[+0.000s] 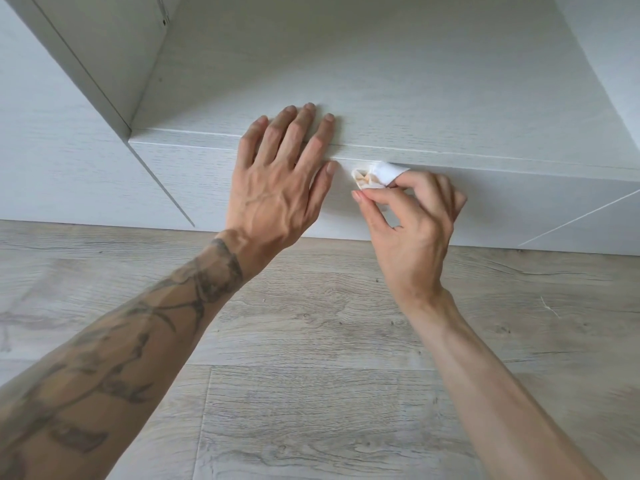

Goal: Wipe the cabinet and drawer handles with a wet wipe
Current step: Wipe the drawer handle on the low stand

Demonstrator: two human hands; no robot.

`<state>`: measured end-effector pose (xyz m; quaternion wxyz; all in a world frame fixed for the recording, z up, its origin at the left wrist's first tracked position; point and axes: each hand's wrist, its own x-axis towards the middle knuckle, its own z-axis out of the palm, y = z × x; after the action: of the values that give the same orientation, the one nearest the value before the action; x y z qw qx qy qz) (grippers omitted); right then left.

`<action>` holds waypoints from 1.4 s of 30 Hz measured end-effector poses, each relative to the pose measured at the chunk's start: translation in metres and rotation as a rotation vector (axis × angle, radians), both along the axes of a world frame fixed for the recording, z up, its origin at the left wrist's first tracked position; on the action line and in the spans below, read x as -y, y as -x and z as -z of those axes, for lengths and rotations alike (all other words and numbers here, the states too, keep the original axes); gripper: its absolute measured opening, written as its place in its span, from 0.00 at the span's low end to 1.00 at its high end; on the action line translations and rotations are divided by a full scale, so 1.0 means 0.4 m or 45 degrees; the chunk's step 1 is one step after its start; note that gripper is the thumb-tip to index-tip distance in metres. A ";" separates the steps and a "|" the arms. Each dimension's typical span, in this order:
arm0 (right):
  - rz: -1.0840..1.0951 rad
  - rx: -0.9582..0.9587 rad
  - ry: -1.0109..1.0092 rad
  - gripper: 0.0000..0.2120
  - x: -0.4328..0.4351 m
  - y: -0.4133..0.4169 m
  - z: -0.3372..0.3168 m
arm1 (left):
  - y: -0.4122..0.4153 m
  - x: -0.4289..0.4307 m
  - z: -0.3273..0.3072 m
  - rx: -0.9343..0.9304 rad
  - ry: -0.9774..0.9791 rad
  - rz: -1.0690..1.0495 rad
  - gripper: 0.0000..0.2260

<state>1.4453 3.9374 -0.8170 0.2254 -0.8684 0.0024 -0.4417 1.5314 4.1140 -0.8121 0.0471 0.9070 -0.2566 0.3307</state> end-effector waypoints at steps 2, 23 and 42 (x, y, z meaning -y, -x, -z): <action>0.015 0.005 -0.025 0.05 -0.002 0.008 0.004 | 0.001 0.000 -0.001 0.000 -0.001 -0.001 0.24; 0.103 0.035 0.051 0.06 -0.038 -0.028 -0.007 | -0.001 0.001 0.002 0.010 -0.001 -0.019 0.24; -0.021 0.010 -0.050 0.06 0.073 0.046 0.007 | 0.004 -0.001 -0.010 -0.060 -0.018 -0.004 0.25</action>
<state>1.4270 3.9081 -0.8197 0.2460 -0.8620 0.0029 -0.4432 1.5296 4.1145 -0.8080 0.0463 0.9152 -0.2562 0.3076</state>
